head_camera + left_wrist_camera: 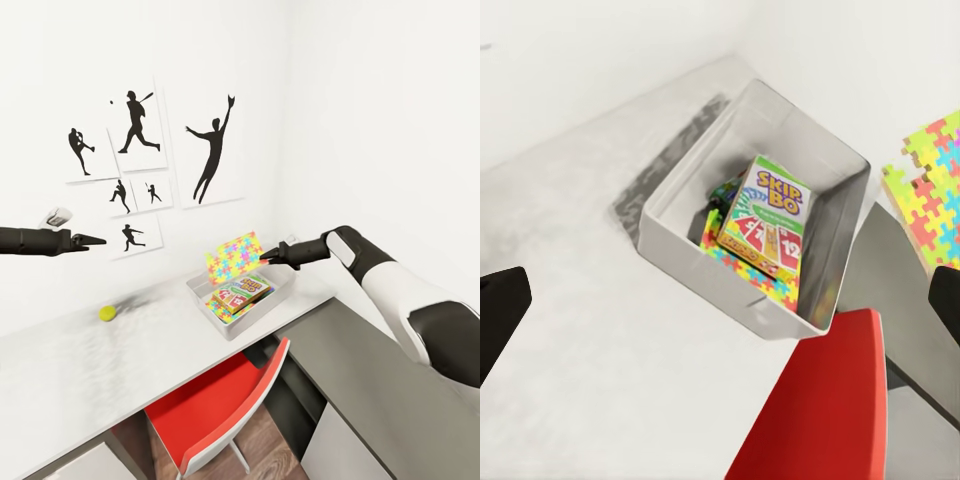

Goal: Put all the toys in the child's room - the three board games (two on the bed and one on the table), the two jigsaw puzzles on the table, and the tennis ball on the table - inside the toy box on the table in the child's room.

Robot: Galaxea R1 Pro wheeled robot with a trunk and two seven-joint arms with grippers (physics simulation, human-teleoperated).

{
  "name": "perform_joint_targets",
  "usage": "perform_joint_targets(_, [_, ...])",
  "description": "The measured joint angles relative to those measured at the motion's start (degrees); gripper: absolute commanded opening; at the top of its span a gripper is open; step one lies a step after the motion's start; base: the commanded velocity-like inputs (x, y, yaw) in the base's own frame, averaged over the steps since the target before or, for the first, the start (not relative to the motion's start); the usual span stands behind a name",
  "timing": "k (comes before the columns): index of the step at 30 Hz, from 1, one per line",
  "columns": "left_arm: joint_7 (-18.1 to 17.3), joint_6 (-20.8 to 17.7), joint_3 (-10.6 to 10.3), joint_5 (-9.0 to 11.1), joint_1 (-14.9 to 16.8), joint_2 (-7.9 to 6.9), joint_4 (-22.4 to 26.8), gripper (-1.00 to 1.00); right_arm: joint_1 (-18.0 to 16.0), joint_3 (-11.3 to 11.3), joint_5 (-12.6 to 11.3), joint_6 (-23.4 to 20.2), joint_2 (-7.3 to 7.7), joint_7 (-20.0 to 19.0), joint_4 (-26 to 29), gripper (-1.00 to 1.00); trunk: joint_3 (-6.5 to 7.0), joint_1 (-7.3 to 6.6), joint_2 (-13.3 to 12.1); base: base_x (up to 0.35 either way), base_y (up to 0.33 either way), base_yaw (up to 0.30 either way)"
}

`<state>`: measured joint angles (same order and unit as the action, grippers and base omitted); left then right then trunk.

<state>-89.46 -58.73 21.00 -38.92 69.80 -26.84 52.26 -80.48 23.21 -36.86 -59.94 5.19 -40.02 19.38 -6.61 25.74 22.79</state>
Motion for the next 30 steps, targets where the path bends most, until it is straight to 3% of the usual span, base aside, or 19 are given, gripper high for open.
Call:
perform_joint_targets(5, [0.0,0.0,0.0,0.0,-0.3,0.18,0.0,1.0,0.1,1.4,-0.2,0.0,0.94,-0.8,-2.3,-1.0,0.0,0.0,0.0,0.0,0.0,0.0])
perform_joint_targets(20, [0.0,0.1,0.0,0.1,-0.4,0.27,0.0,1.0,1.0,1.6,-1.0,-0.1,1.23,-2.1,-3.3,-1.0,0.0,0.0,0.0,0.0,0.0,0.0])
perform_joint_targets(22, [0.0,0.1,0.0,0.1,-0.4,0.27,0.0,1.0,1.1,1.4,-1.1,0.0,2.14,-3.6,-3.2,-1.0,0.0,0.0,0.0,0.0,0.0,0.0])
perform_joint_targets(25, [0.0,0.1,0.0,0.1,-0.4,0.19,0.0,1.0,1.5,1.3,-1.2,0.0,4.34,-10.2,-3.1,-1.0,0.0,0.0,0.0,0.0,0.0,0.0])
perform_joint_targets(30, [0.0,0.1,0.0,0.1,-0.5,0.16,0.0,1.0,2.4,1.3,-0.9,0.1,5.14,-15.3,-2.9,-1.0,-0.06,0.0,0.0,0.0,0.0,0.009])
